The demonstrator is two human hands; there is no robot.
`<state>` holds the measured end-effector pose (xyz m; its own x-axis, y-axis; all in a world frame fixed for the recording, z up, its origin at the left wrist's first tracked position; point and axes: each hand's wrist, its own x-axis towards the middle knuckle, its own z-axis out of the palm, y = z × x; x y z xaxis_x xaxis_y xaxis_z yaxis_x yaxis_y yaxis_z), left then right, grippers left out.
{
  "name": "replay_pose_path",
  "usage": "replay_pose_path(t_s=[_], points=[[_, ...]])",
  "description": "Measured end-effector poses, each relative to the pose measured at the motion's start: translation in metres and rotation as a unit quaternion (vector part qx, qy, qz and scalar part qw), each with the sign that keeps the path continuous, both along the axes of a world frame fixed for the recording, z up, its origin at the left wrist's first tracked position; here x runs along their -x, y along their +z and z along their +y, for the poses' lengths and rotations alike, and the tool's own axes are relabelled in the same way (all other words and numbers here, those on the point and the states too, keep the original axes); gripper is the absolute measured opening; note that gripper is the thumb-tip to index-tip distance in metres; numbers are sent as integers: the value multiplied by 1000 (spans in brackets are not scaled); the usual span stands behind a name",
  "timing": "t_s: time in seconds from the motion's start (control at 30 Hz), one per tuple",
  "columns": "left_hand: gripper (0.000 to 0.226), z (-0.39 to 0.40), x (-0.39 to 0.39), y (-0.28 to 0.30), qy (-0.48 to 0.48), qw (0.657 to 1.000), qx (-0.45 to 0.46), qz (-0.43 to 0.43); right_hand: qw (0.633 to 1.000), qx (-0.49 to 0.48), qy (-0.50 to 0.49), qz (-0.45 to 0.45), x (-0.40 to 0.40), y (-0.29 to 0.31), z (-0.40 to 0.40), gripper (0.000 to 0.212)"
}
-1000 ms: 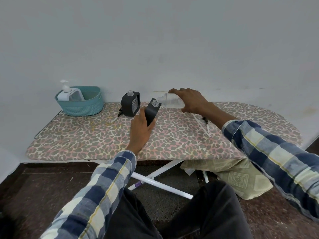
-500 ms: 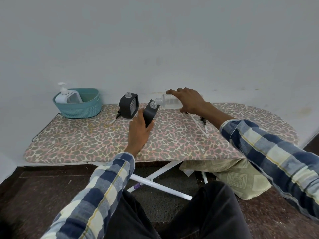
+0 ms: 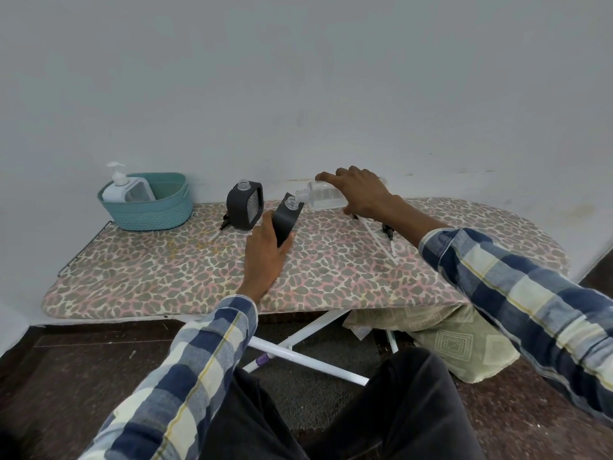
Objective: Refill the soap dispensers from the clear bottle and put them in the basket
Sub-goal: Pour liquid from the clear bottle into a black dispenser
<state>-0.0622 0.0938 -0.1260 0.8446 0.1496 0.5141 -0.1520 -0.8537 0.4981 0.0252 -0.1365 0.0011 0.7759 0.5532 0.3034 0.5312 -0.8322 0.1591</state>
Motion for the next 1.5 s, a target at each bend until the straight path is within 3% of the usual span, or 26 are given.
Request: replay_pose_path(t_s=[1.5], points=[[66, 2, -4, -4, -13, 1000, 19, 19, 999, 28, -6, -44, 7, 6, 2, 95]])
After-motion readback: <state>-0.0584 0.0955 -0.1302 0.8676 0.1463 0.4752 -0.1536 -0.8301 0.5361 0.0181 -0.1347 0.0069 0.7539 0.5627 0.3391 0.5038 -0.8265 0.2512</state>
